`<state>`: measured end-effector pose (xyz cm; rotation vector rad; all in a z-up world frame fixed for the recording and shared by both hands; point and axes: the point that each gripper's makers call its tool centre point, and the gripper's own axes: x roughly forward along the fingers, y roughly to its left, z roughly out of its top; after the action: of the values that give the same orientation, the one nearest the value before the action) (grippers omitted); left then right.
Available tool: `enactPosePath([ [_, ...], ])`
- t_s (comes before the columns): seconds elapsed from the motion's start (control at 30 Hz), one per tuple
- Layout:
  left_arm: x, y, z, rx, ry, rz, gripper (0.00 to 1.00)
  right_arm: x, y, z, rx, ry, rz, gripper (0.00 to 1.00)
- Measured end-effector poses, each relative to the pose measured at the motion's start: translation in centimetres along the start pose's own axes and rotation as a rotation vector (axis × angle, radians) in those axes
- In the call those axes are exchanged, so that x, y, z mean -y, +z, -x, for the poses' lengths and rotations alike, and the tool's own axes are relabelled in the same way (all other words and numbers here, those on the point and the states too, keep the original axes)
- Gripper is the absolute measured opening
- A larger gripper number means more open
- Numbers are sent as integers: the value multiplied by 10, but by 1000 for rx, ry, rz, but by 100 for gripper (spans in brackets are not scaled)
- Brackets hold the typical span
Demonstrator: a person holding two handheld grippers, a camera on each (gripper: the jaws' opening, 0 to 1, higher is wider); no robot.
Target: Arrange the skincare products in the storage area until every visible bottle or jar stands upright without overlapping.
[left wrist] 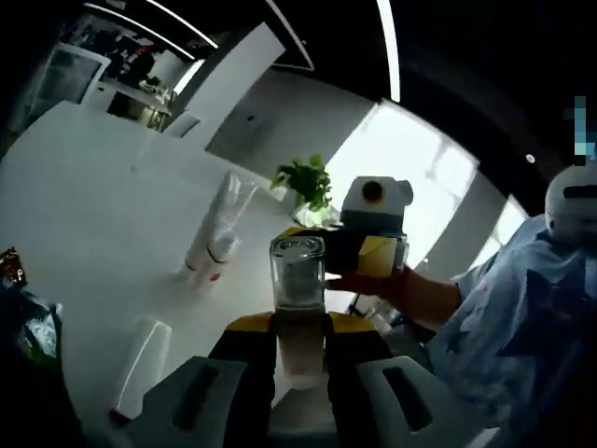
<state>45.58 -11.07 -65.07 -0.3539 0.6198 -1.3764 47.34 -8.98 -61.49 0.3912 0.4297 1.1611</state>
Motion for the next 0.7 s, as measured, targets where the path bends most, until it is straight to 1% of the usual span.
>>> enactPosePath([
  [0.03,4,-1,-1,-8,-13,-10,16,-2,-2,0,-13,11,4,16],
  [0.07,7,-3,-2,-14,-31,-18,16,-5,-5,0,-25,20,8,15],
  [0.1,8,-4,-2,-18,-37,-14,16,-6,-4,0,-23,28,3,15],
  [0.13,11,-4,-3,-20,-50,-25,16,-10,-6,-1,-35,48,-1,14],
  [0.2,14,-4,-3,-26,-68,-28,16,-13,-7,0,-41,58,-11,14],
  [0.3,19,-4,-3,-26,-96,-25,17,-17,-6,3,-54,71,-62,13],
  [0.37,18,-1,-3,1,-107,-8,17,-15,-3,4,-48,53,-81,13],
  [0.43,17,0,-3,4,-102,-5,17,-14,-2,3,-48,27,-76,13],
  [0.5,15,0,-3,7,-89,-11,17,-12,-4,1,-58,-5,-60,13],
  [0.57,9,0,-5,11,-55,-34,19,-11,-5,0,-63,-23,-53,11],
  [0.6,10,-1,-4,8,-59,-39,19,-9,-6,0,-64,-38,-38,11],
  [0.7,12,-2,-5,6,-64,-32,20,-10,-7,1,-66,-34,-44,11],
])
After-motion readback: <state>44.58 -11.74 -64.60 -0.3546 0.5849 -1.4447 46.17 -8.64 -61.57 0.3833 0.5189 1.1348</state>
